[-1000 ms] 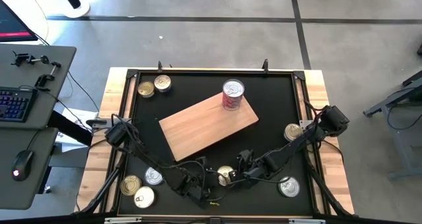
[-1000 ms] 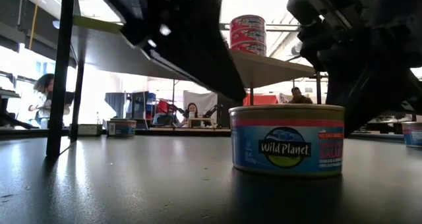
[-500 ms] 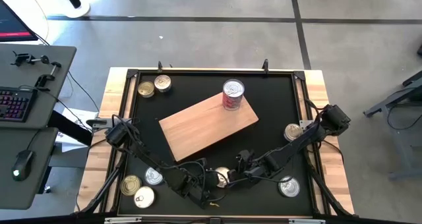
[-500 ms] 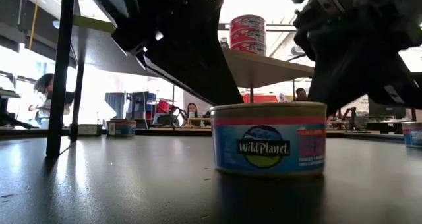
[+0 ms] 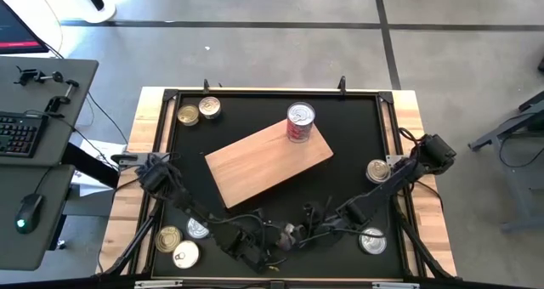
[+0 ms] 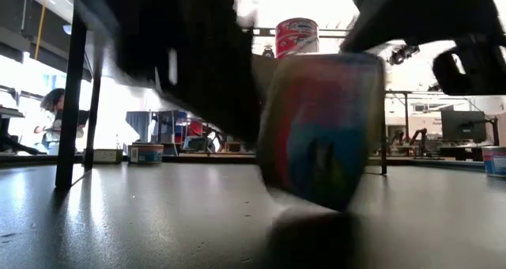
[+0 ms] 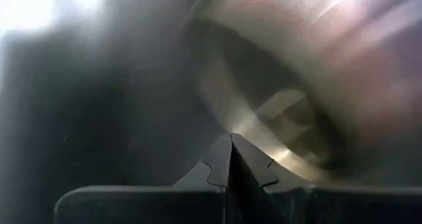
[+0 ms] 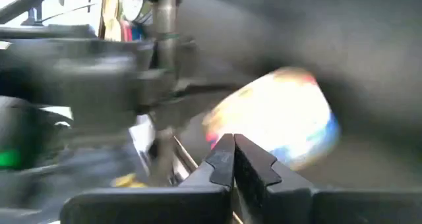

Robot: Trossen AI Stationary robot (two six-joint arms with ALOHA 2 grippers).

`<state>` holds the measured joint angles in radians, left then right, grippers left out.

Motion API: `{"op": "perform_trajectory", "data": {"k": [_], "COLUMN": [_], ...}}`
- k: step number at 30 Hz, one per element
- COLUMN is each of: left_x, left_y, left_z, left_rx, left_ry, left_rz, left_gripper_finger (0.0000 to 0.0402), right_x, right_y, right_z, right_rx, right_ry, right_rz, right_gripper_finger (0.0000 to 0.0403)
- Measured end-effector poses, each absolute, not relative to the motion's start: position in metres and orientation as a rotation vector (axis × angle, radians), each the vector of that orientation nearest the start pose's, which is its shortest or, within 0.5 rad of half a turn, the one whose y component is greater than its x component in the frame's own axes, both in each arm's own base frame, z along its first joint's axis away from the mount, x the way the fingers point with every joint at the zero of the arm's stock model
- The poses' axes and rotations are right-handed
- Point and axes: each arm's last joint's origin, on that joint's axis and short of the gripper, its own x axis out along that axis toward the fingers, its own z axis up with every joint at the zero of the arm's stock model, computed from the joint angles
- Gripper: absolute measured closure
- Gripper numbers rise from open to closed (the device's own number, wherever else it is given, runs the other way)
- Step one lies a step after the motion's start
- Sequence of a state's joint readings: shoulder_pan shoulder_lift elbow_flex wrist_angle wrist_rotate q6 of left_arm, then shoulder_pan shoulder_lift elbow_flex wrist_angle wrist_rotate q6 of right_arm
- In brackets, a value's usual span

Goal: Stack canned seafood by type on shelf
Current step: Put the blue tuna can on the shelf

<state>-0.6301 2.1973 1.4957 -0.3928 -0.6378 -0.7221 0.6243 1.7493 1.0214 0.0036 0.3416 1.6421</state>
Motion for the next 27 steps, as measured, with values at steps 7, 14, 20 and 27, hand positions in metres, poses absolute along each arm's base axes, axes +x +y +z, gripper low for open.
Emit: {"op": "perform_trajectory", "data": {"k": [7,14,20,27], "left_x": [0.374,0.365,0.350,0.329], "left_y": [-0.244,-0.244,-0.246,-0.264], "left_z": [0.116,0.119,0.131,0.157], "left_rx": [-0.061,0.009,0.004,-0.088], "left_ry": [0.824,0.869,0.901,0.830], "left_rz": [0.294,0.306,0.358,0.365], "left_gripper_finger": [0.0401,0.0401,0.0401,0.0401], "right_x": [0.299,0.294,0.293,0.304], "right_y": [0.203,0.195,0.182,0.181], "right_z": [0.183,0.202,0.236,0.279], "right_rx": [1.219,1.087,0.892,0.640], "right_ry": [0.675,0.635,0.565,0.524], "right_rz": [-0.295,-0.252,-0.086,0.224], "right_gripper_finger": [0.0403,0.0403,0.0403,0.0358]}}
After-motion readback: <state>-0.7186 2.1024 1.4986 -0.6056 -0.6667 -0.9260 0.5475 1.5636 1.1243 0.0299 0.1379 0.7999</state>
